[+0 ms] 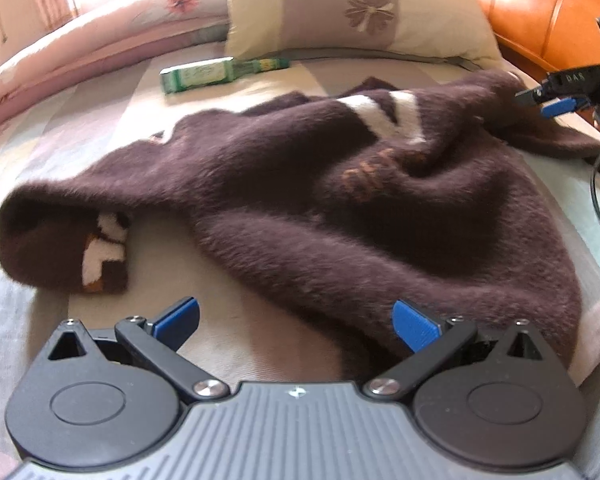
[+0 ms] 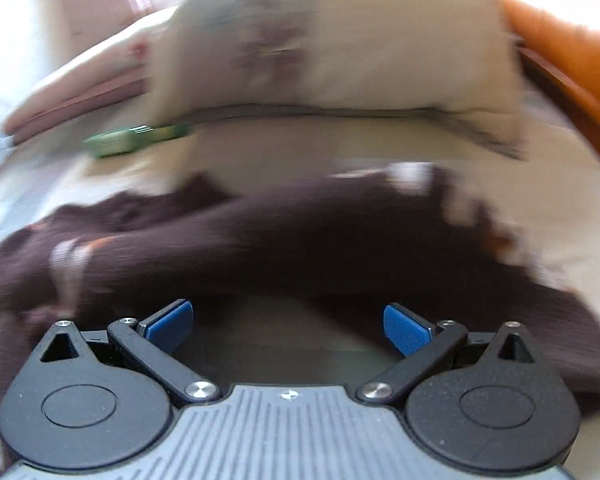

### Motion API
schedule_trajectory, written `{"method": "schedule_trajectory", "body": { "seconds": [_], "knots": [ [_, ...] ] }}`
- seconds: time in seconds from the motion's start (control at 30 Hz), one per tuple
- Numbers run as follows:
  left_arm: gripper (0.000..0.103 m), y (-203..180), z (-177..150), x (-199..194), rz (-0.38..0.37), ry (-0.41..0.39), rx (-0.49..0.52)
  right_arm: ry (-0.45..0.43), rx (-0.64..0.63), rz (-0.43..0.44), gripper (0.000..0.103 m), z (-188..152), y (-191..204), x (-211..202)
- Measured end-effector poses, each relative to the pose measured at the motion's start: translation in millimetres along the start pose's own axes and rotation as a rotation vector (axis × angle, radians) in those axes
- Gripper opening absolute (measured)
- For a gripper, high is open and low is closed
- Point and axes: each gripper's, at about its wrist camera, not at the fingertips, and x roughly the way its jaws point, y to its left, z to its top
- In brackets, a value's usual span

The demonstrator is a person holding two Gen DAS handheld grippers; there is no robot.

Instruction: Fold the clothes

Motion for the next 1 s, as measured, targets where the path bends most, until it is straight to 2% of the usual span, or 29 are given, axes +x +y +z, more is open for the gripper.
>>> {"method": "schedule_trajectory", "body": {
  "seconds": [0.17, 0.43, 0.53, 0.67, 0.77, 1.0],
  "knots": [
    [0.102, 11, -9, 3, -0.005, 0.027, -0.019, 0.04, -0.126, 0.096, 0.103, -14, 64, 3],
    [0.102, 13, -32, -2, -0.023, 0.079, 0.004, 0.106, -0.262, 0.104, 0.103, -80, 116, -29],
    [0.102, 14, -43, -5, -0.03, 0.1, 0.001, 0.093, -0.331, 0.101, 0.103, -102, 136, -48],
    [0.102, 17, -56, -13, -0.032, 0.108, 0.004, 0.089, -0.404, 0.112, 0.103, -117, 170, -56],
    [0.102, 22, -65, -25, -0.03, 0.105, -0.002, 0.093, -0.447, 0.087, 0.103, -123, 200, -54],
    [0.102, 42, -85, -55, 0.011, 0.078, -0.008, 0.101, -0.527, 0.072, 0.103, -130, 266, -34]
  ]
}}
